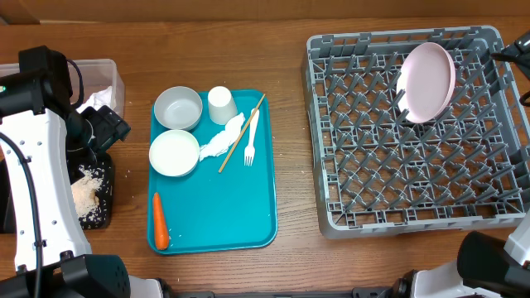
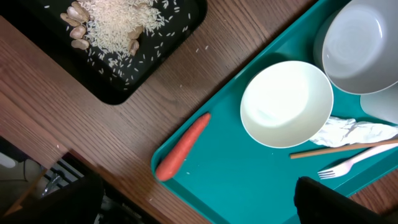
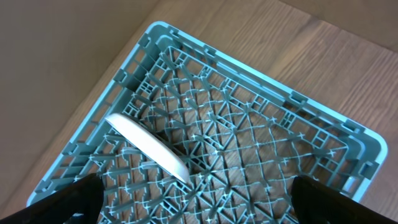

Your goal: Sort waste into correct bins and load items into the dishwasher rack

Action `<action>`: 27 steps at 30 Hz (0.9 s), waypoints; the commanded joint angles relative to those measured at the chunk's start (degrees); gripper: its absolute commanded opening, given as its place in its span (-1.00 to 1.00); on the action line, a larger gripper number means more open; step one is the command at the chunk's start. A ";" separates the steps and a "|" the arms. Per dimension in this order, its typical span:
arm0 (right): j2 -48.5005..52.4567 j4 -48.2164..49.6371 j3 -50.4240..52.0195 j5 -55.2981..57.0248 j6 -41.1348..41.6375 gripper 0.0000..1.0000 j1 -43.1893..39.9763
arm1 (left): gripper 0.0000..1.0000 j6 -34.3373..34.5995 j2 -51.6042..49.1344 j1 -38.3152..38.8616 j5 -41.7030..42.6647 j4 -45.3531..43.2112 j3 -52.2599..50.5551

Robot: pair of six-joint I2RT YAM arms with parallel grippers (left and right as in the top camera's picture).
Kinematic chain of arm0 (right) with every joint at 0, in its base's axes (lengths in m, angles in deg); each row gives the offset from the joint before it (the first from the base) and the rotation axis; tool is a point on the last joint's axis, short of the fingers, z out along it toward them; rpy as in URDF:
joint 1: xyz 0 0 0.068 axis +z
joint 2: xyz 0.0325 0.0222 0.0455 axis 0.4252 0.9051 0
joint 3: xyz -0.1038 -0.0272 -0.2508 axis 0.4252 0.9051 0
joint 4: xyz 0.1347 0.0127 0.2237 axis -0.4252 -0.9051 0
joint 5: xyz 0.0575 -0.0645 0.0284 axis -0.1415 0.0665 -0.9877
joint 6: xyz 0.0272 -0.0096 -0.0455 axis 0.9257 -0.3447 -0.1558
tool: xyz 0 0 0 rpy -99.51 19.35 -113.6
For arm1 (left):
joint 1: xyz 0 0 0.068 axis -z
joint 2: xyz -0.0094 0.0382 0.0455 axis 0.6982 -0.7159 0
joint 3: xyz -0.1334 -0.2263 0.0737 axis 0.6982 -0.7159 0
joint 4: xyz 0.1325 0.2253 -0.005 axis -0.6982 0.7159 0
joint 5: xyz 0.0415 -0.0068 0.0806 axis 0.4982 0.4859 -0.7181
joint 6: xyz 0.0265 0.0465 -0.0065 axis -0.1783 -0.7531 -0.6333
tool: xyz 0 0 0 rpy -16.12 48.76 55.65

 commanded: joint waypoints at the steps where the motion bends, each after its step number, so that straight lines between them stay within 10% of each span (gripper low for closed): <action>1: 0.17 1.51 0.09 -4.55 0.44 1.00 0.00 | 1.00 1.16 0.85 -0.26 0.61 -0.04 0.22; 12: 0.04 -1.29 0.09 -43.89 -9.29 1.00 2.71 | 1.00 1.16 0.85 -0.20 0.61 -0.04 0.22; 27: 4.61 -2.73 0.15 -13.81 5.44 1.00 44.00 | 1.00 1.16 0.85 -0.24 0.61 -0.07 0.22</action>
